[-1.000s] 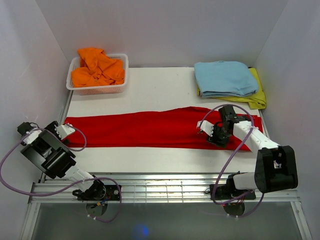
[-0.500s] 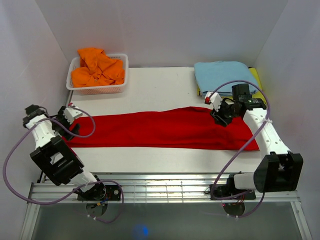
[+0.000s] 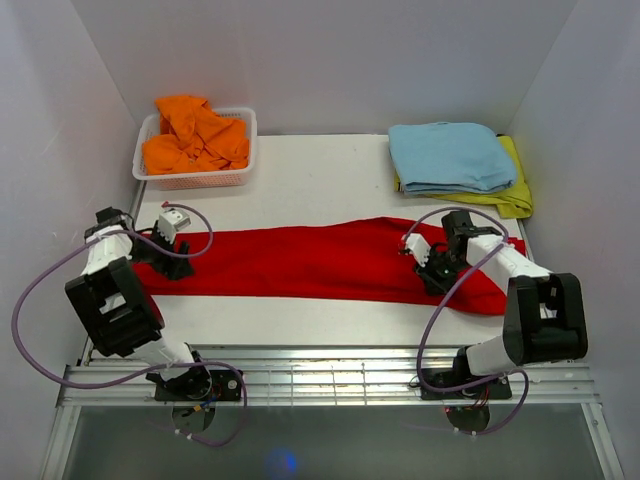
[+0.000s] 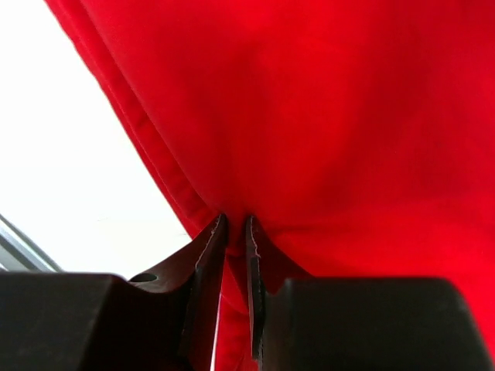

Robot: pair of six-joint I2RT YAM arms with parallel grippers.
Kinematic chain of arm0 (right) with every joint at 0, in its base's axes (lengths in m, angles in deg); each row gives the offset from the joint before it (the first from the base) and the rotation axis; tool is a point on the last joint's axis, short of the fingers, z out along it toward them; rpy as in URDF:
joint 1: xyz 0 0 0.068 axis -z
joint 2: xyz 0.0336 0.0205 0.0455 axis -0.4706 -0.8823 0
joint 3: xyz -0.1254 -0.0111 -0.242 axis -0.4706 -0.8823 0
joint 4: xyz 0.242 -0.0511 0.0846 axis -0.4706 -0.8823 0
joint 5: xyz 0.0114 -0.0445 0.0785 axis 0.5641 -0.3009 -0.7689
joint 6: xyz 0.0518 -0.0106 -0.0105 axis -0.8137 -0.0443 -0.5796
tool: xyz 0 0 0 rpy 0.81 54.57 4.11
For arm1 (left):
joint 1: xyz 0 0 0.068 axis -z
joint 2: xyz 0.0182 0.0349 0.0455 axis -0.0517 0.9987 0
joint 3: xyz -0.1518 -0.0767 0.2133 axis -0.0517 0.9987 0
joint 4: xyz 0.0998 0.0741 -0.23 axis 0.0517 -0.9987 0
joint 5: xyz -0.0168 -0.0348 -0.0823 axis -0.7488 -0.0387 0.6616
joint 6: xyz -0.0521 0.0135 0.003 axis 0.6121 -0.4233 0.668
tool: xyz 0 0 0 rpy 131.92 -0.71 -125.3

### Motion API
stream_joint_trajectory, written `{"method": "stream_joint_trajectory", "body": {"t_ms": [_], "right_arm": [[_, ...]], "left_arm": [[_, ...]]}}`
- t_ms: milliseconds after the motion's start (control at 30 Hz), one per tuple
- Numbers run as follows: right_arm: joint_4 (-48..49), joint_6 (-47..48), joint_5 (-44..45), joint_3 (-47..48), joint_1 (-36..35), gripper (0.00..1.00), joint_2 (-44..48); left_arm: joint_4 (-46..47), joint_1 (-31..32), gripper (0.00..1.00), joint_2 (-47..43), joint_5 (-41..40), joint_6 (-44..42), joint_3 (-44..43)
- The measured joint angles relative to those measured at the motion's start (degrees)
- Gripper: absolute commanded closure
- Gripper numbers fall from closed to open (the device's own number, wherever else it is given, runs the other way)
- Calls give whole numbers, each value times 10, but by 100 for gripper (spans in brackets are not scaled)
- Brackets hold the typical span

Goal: Fold and stack the trousers
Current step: Fold the trousers

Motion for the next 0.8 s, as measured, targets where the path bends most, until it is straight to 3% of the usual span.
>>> {"method": "stream_joint_trajectory", "body": {"t_ms": [167, 233, 267, 333, 433, 567, 633, 700, 800], "right_arm": [[-28, 7, -26, -23, -27, 64, 49], [-59, 10, -54, -11, -30, 59, 64], [-76, 12, -68, -1, -30, 51, 73], [-106, 5, -95, 31, -30, 47, 93], [-92, -33, -110, 89, -30, 51, 124], [-10, -111, -83, 138, -29, 71, 122], [26, -144, -59, 160, -29, 76, 90], [47, -162, -40, 172, -27, 76, 56], [64, -177, -27, 160, -6, 71, 30]], "left_arm": [[-12, 107, 10, -43, 28, 5, -2], [-11, 165, 8, -73, 46, 6, 1], [-7, 193, 8, -90, 54, 6, 6], [-1, 256, 9, -123, 65, 12, 17], [47, 359, 11, -149, 66, 66, 28], [168, 488, 14, -132, 26, 182, 31], [230, 534, 15, -99, 2, 246, 24], [266, 558, 20, -49, -6, 310, -8], [299, 564, 21, 66, 14, 415, -125]]}}
